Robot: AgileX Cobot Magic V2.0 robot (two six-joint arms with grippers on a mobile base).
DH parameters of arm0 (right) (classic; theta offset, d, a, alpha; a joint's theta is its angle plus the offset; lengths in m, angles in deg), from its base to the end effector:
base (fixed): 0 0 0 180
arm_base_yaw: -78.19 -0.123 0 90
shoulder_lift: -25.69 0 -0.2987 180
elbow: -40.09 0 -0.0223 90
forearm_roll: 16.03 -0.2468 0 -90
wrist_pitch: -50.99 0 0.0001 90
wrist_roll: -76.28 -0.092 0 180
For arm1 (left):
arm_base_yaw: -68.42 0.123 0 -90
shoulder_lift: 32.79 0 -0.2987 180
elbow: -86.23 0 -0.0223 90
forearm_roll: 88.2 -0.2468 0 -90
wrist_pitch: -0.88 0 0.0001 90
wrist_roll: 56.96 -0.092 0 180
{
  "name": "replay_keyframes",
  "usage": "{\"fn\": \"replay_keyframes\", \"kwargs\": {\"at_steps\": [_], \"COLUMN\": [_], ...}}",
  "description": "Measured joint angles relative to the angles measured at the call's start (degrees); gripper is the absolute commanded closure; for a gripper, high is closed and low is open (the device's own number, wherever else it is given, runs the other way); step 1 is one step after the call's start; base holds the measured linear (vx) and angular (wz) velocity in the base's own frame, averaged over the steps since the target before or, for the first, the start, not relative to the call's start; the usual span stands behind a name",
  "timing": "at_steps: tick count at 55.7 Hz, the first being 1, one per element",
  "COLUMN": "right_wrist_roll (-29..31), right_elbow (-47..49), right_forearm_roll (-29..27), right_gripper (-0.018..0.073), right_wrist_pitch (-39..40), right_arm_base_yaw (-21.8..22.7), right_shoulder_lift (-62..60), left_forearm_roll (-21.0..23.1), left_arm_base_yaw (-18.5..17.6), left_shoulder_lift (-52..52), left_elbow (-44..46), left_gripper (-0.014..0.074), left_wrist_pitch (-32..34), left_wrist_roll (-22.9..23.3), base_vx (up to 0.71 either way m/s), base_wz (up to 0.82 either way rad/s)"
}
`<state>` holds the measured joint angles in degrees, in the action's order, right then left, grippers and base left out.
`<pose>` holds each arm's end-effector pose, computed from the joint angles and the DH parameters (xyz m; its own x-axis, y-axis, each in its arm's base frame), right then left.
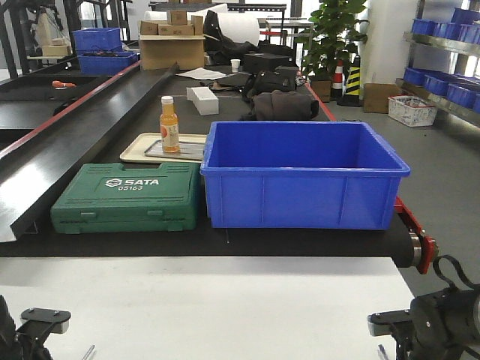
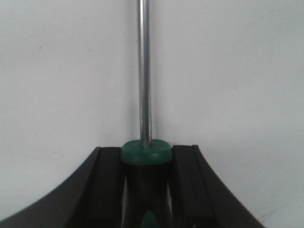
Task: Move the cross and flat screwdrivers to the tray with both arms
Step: 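Lift both screwdrivers upright off the table with both grippers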
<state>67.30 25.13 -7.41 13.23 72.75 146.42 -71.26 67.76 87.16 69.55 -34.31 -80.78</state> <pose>0.3511 0.0249 0.1278 -0.9908 -0.0569 -0.1229 -0.0464 0.9952 -0.0866 0.3493 -0.0195 0.1282 -0.9655 0.1796 -0.1887 0.2068 0.9690 -0.1354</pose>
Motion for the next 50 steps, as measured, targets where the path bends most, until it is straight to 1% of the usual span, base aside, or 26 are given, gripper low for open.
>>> {"fn": "replay_keyframes", "kwargs": {"at_steps": [2,10,17,23,31,34,39,43,50], "right_wrist_roll": [0.00,0.25,1.07,2.07,5.39,7.42,8.98,8.16,6.25], "right_elbow": [0.00,-0.34,-0.52,-0.52,-0.53,-0.53,-0.53,-0.53,-0.58], "right_forearm_roll": [0.00,0.00,-0.88,-3.30,-9.08,-10.42,-11.70,-12.24,-12.59], "right_gripper": [0.0573,0.0571,0.0571,0.0570,0.0569,0.0568,0.0568,0.0568,0.0568], "right_wrist_pitch": [0.00,-0.94,-0.47,1.12,1.48,1.71,2.96,4.69,7.10], "right_arm_base_yaw": [0.00,0.00,0.00,0.00,-0.57,-1.77,-4.73,-6.85,-9.22], "right_shoulder_lift": [-0.07,-1.17,-5.34,-11.34,-20.50,-24.35,-29.69,-33.20,-38.64], "left_forearm_roll": [0.05,0.07,0.18,0.52,2.60,3.66,5.01,5.55,7.13], "left_arm_base_yaw": [0.00,0.00,0.00,0.00,-0.18,-0.68,-2.21,-3.85,-5.84], "left_shoulder_lift": [0.00,-0.06,-1.54,-5.77,-13.77,-17.77,-23.97,-28.58,-37.10], "left_elbow": [0.05,0.16,0.16,0.16,0.16,0.16,0.16,0.16,0.10], "left_gripper": [0.0608,0.0602,0.0598,0.0597,0.0597,0.0596,0.0596,0.0596,0.0596], "left_wrist_pitch": [0.00,-0.88,-1.60,-1.14,-0.47,0.05,1.29,2.05,3.61], "left_wrist_roll": [-0.05,-0.05,-0.05,-0.05,-0.05,-0.05,-0.11,-0.11,0.72], "base_vx": [0.00,0.00,0.00,0.00,0.00,0.00,0.00,0.00,0.00], "base_wz": [0.00,0.00,0.00,0.00,0.00,0.00,0.00,0.00,0.00]}}
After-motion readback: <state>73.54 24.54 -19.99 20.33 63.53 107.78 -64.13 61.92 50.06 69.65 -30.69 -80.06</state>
